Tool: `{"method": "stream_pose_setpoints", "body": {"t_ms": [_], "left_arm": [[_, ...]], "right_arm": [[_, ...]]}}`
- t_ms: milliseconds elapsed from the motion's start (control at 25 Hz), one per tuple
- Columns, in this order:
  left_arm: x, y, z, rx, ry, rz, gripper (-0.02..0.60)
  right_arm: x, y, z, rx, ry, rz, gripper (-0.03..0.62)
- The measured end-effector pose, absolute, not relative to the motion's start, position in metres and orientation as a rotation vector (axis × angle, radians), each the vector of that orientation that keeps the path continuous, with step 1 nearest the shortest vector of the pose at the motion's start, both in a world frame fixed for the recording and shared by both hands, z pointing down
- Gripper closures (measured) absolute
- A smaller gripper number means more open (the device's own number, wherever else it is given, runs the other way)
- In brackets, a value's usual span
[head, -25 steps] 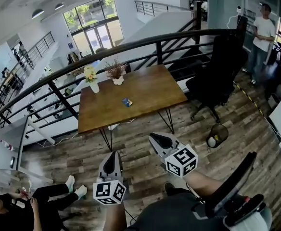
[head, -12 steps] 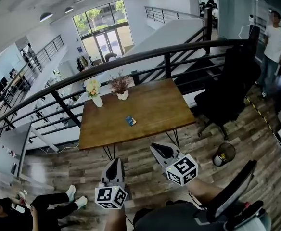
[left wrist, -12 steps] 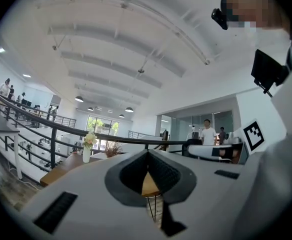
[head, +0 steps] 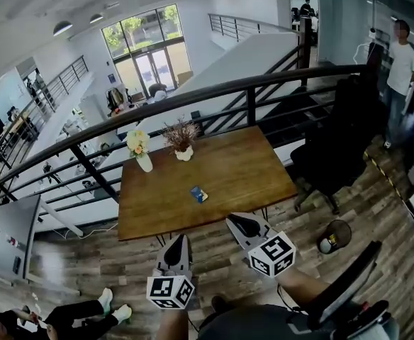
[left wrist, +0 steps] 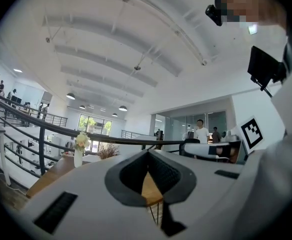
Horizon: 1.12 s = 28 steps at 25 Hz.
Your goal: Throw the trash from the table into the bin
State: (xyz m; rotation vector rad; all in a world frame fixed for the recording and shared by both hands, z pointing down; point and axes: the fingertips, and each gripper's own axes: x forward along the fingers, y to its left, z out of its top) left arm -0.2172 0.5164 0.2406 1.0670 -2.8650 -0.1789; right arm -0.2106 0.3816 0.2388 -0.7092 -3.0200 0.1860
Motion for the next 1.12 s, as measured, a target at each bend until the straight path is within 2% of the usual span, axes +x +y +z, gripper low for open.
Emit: {"method": "stream_pose_setpoints", "body": {"t_ms": [400, 840, 1120], "left_arm": [[-0.302, 0.557, 0.235, 1.176, -2.836, -0.193, 0.571], [-0.361, 0.586, 0.252, 1.192, -2.812, -0.238, 0.571], [-0.409, 0.585, 0.256, 1.162, -2.841, -0.222, 0.571]], "right_arm": [[-0.291, 0.41, 0.233, -0.518, -3.085, 0.176, 0.579], [-0.353, 0.426, 0.24, -0.404, -3.09, 0.141, 0.576], [-0.406, 0.429, 0.252, -0.495, -3.047, 0.169, 0.534]]}}
